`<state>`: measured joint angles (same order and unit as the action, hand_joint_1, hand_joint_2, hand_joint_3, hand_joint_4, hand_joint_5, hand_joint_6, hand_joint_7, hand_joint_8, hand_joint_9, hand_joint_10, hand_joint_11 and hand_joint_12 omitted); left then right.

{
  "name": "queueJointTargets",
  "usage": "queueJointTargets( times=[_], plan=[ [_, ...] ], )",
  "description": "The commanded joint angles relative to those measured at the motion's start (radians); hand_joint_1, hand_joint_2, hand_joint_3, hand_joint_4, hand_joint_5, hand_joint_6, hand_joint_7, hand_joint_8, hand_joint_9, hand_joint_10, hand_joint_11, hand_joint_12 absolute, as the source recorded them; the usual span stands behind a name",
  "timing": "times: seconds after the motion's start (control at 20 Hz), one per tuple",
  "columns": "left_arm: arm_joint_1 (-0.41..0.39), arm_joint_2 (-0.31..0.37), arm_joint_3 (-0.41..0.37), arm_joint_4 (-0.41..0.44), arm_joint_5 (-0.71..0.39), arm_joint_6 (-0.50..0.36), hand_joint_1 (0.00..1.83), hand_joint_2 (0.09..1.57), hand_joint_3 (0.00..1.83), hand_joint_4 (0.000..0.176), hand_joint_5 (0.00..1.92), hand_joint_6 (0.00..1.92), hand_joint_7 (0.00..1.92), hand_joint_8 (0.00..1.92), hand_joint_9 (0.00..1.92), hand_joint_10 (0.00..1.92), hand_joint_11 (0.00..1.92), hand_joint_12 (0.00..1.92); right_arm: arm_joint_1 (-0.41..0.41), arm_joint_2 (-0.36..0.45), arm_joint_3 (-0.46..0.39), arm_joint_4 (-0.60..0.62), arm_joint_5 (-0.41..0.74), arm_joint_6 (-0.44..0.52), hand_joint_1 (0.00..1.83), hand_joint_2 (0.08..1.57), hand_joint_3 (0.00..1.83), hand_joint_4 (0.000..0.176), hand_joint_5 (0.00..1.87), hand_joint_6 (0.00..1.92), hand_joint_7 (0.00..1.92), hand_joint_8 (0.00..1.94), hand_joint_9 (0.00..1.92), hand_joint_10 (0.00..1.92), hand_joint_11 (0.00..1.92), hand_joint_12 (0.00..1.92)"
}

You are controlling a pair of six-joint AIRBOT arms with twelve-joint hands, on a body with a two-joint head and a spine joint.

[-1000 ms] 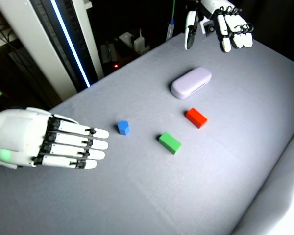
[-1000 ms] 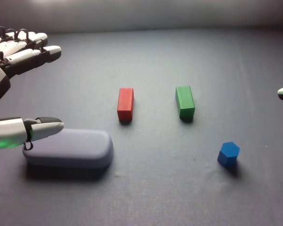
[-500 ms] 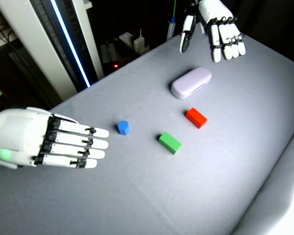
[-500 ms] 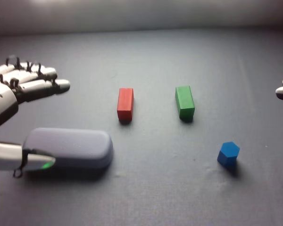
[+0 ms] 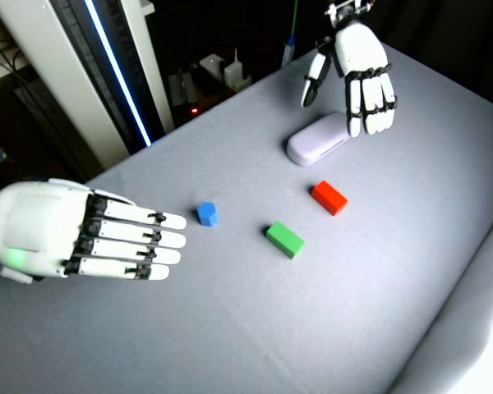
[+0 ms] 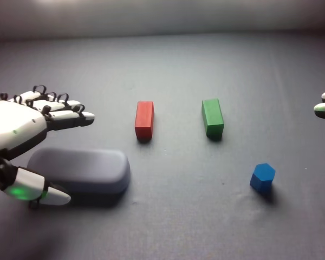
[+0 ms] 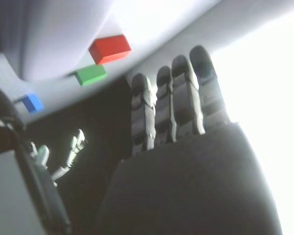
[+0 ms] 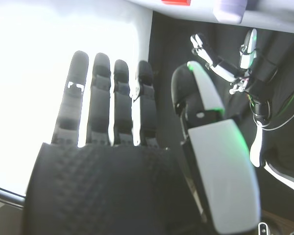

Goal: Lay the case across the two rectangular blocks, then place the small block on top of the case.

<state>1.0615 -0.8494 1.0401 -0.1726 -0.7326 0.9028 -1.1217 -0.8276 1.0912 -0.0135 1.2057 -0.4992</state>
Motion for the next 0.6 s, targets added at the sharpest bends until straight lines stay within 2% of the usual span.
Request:
queueJointTargets(
  times=[0.0,0.15,0.2,0.25,0.3,0.35,0.45,0.5,0.55],
  plan=[
    [-0.013,-0.007,0.01,-0.005,-0.069,0.009,0.83,0.78,0.0,0.09,0.31,0.0,0.22,0.0,0.24,0.01,0.0,0.52,0.012,0.002,0.006,0.025,0.112,0.005,0.85,1.35,0.0,0.0,0.47,0.0,0.35,0.0,0.36,0.0,0.05,0.87],
    [-0.02,-0.03,0.029,-0.005,-0.035,0.01,0.86,0.79,0.0,0.079,0.33,0.0,0.23,0.0,0.27,0.01,0.0,0.56,0.012,0.002,0.007,0.023,0.111,0.005,0.86,1.33,0.0,0.0,0.48,0.0,0.37,0.0,0.38,0.0,0.08,0.85],
    [-0.024,-0.04,0.036,-0.005,-0.023,0.011,0.88,0.79,0.0,0.078,0.33,0.0,0.24,0.0,0.29,0.01,0.0,0.6,0.012,0.002,0.007,0.023,0.11,0.005,0.87,1.33,0.0,0.0,0.48,0.0,0.37,0.0,0.38,0.0,0.08,0.85],
    [-0.027,-0.048,0.042,-0.004,-0.01,0.013,0.92,0.78,0.0,0.085,0.34,0.0,0.23,0.0,0.28,0.0,0.0,0.56,0.012,0.002,0.007,0.023,0.11,0.005,0.84,1.34,0.0,0.0,0.48,0.0,0.37,0.0,0.38,0.0,0.09,0.85],
    [-0.034,-0.063,0.053,-0.001,0.008,0.015,0.94,0.8,0.0,0.077,0.36,0.0,0.26,0.0,0.31,0.0,0.0,0.73,0.012,0.002,0.007,0.022,0.109,0.006,0.84,1.34,0.0,0.0,0.48,0.0,0.36,0.0,0.38,0.0,0.08,0.84],
    [-0.038,-0.07,0.058,0.0,0.017,0.016,0.95,0.81,0.0,0.056,0.4,0.0,0.29,0.0,0.33,0.0,0.0,0.86,0.012,0.002,0.008,0.022,0.109,0.006,0.83,1.35,0.0,0.0,0.47,0.0,0.36,0.0,0.37,0.0,0.08,0.84],
    [-0.043,-0.082,0.063,0.002,0.032,0.026,0.95,0.9,0.0,0.0,0.58,0.0,0.51,0.01,0.51,0.03,0.06,1.12,0.012,0.002,0.008,0.022,0.109,0.006,0.82,1.35,0.0,0.0,0.48,0.0,0.37,0.0,0.37,0.0,0.08,0.83],
    [-0.045,-0.086,0.063,0.002,0.035,0.03,1.02,0.9,0.0,0.0,0.7,0.01,0.67,0.02,0.66,0.07,0.15,1.25,0.012,0.002,0.008,0.022,0.109,0.006,0.82,1.35,0.0,0.0,0.48,0.0,0.36,0.0,0.37,0.0,0.08,0.83],
    [-0.045,-0.087,0.063,0.002,0.033,0.03,1.15,0.91,0.0,0.0,0.95,0.04,0.96,0.07,0.84,0.33,0.36,1.33,0.012,0.002,0.008,0.022,0.109,0.006,0.82,1.35,0.0,0.0,0.47,0.0,0.37,0.0,0.37,0.0,0.08,0.83]
  ],
)
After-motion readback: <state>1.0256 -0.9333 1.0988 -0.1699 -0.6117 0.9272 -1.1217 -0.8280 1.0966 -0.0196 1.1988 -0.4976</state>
